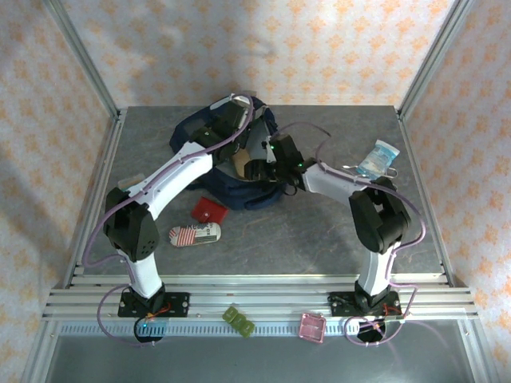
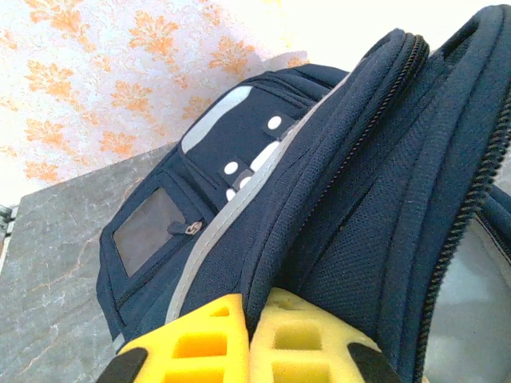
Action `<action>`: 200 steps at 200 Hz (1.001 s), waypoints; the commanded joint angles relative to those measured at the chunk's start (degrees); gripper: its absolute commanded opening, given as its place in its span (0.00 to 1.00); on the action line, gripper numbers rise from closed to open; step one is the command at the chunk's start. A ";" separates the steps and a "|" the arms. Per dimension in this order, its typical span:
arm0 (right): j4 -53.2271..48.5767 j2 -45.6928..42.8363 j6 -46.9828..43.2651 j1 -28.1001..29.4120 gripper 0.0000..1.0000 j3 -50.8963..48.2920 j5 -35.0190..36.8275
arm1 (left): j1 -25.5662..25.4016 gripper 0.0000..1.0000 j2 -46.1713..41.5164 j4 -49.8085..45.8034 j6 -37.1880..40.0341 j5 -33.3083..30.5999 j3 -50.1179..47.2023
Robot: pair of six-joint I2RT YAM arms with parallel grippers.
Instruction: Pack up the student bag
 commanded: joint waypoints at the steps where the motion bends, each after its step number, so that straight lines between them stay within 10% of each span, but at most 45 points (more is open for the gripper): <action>1: 8.28 0.95 8.38 0.23 0.69 -3.04 -6.33 | 0.22 0.00 -4.34 6.41 -2.16 -1.68 0.76; 95: 15.07 13.36 21.73 -1.12 0.25 6.54 -6.66 | -1.02 0.00 -5.35 5.71 -3.70 0.21 0.23; 200: 23.51 27.86 29.52 -1.97 0.24 25.24 -9.27 | -2.41 0.00 -4.59 5.55 -4.79 1.02 0.23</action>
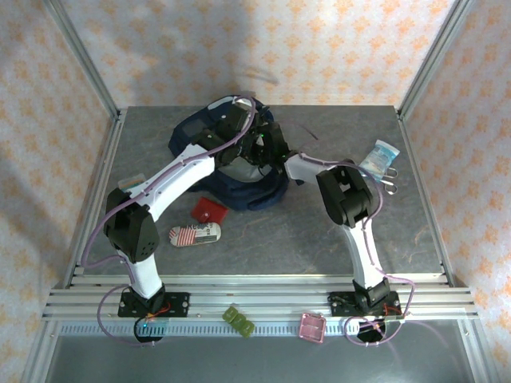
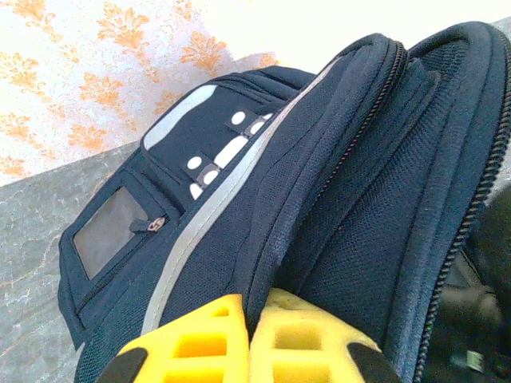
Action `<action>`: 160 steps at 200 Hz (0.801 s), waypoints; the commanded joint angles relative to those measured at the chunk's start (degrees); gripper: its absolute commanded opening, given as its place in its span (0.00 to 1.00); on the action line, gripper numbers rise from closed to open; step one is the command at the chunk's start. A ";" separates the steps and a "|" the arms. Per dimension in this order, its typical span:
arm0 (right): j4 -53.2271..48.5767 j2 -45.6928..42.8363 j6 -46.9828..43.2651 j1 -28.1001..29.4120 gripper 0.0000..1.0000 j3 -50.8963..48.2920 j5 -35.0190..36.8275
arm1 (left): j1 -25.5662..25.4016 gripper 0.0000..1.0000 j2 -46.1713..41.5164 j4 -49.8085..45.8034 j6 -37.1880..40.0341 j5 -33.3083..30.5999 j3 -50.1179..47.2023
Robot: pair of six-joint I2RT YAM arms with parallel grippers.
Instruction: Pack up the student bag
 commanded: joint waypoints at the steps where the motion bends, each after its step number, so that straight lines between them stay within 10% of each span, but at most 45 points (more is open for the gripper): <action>1: 5.73 3.31 2.95 0.44 0.24 4.13 -1.81 | -0.78 0.00 -4.36 5.22 -2.06 -0.80 1.09; 61: 8.15 3.59 -2.37 0.83 0.37 1.87 -5.45 | -0.82 0.00 -3.80 5.12 -1.89 -1.47 1.00; 92: 6.57 -8.97 -7.33 0.14 0.55 -13.06 -1.93 | -0.82 0.00 -4.02 5.81 -1.83 -2.26 -0.35; 160: -2.00 -36.25 -16.09 -0.48 0.58 -39.49 8.30 | -0.96 0.00 -3.82 4.66 -5.06 -0.53 -1.63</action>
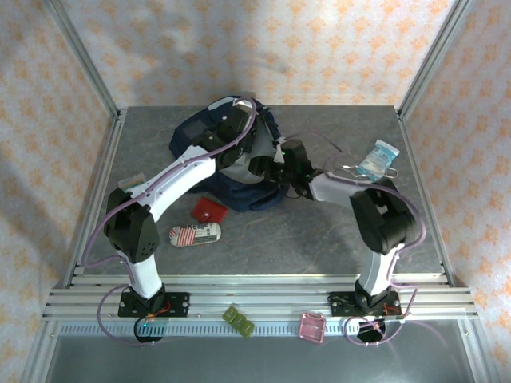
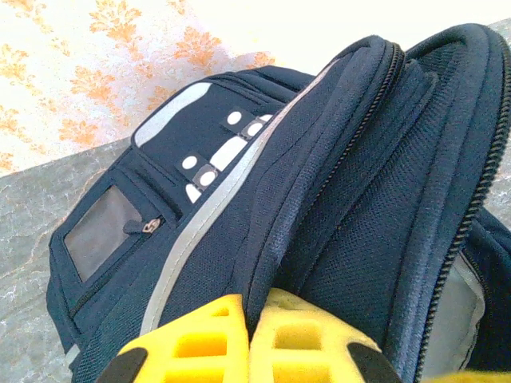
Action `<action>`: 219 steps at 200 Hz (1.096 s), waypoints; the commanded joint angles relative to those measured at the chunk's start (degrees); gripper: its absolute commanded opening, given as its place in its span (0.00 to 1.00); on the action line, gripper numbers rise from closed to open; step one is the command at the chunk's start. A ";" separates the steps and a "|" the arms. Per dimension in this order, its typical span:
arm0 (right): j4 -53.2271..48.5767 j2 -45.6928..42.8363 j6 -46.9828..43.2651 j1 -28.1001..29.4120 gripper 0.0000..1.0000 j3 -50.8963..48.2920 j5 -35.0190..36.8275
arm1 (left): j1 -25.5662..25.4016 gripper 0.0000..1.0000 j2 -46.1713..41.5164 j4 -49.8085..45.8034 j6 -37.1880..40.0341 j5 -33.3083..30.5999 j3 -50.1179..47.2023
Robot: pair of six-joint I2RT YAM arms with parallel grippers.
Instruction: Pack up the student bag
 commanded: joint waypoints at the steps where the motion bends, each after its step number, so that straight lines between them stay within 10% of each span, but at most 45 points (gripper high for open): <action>1: -3.44 -7.97 -4.08 -0.33 0.58 -7.38 5.99 | -0.58 0.00 -3.72 3.62 -3.35 -0.69 -0.29; 27: -4.93 -16.42 -3.71 -0.33 0.59 -14.16 8.23 | -1.14 0.10 -4.91 2.66 -5.81 0.03 -2.12; 53: -7.87 -23.28 -4.94 -0.17 0.60 -18.14 10.27 | -2.12 0.40 -7.87 3.34 -9.53 1.29 -6.76; 81: -9.94 -28.60 -7.87 1.25 0.62 -19.47 10.12 | -2.64 0.44 -12.26 3.47 -15.41 2.92 -12.62; 141: -8.82 -28.43 -11.05 3.71 0.72 -17.88 9.64 | -1.99 0.95 -27.14 -8.50 -44.94 -0.96 -31.74; 219: -5.85 -27.96 -9.23 4.41 0.72 -17.60 7.18 | 7.65 0.99 -48.73 0.12 -79.96 19.62 -62.32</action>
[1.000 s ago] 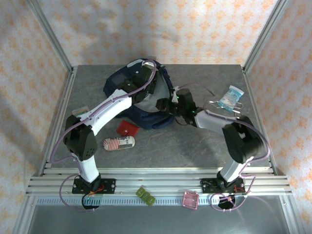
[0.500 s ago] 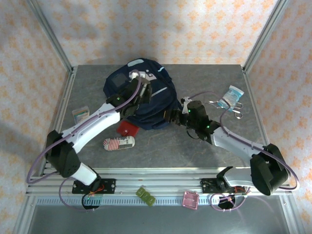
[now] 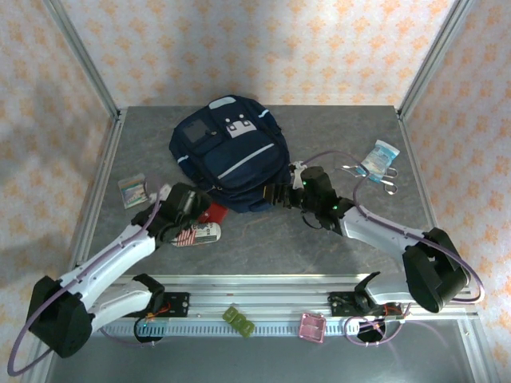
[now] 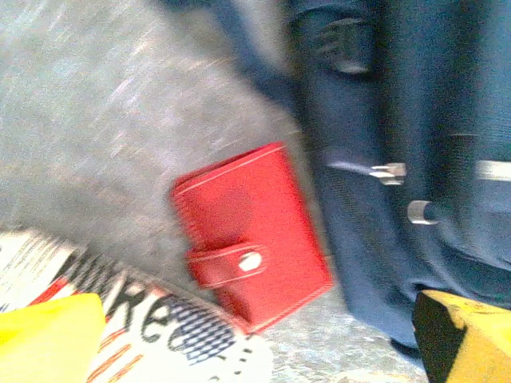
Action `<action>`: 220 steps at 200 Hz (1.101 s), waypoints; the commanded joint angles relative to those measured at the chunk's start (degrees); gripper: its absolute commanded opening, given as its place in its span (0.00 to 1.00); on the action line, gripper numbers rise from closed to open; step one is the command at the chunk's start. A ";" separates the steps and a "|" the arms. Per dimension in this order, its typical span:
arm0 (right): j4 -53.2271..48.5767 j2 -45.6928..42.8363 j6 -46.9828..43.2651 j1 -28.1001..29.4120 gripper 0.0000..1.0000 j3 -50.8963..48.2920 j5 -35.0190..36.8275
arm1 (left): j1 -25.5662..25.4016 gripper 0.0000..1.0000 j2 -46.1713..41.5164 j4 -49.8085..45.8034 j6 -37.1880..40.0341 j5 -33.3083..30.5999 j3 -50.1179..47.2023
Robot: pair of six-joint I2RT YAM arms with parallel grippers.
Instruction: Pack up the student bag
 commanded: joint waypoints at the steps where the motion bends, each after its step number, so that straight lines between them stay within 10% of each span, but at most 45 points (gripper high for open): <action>1: 1.90 -2.06 0.30 0.44 0.72 1.56 -0.68 | 1.07 0.99 -3.71 2.89 -14.45 5.44 -3.54; 108: 2.96 -3.60 2.40 0.61 0.72 0.67 -0.34 | 2.88 0.97 -3.01 -2.67 -26.42 2.91 -8.30; 220: 1.73 -4.40 2.82 0.61 0.71 0.75 2.92 | 10.85 0.99 9.02 5.96 -12.83 5.98 -8.42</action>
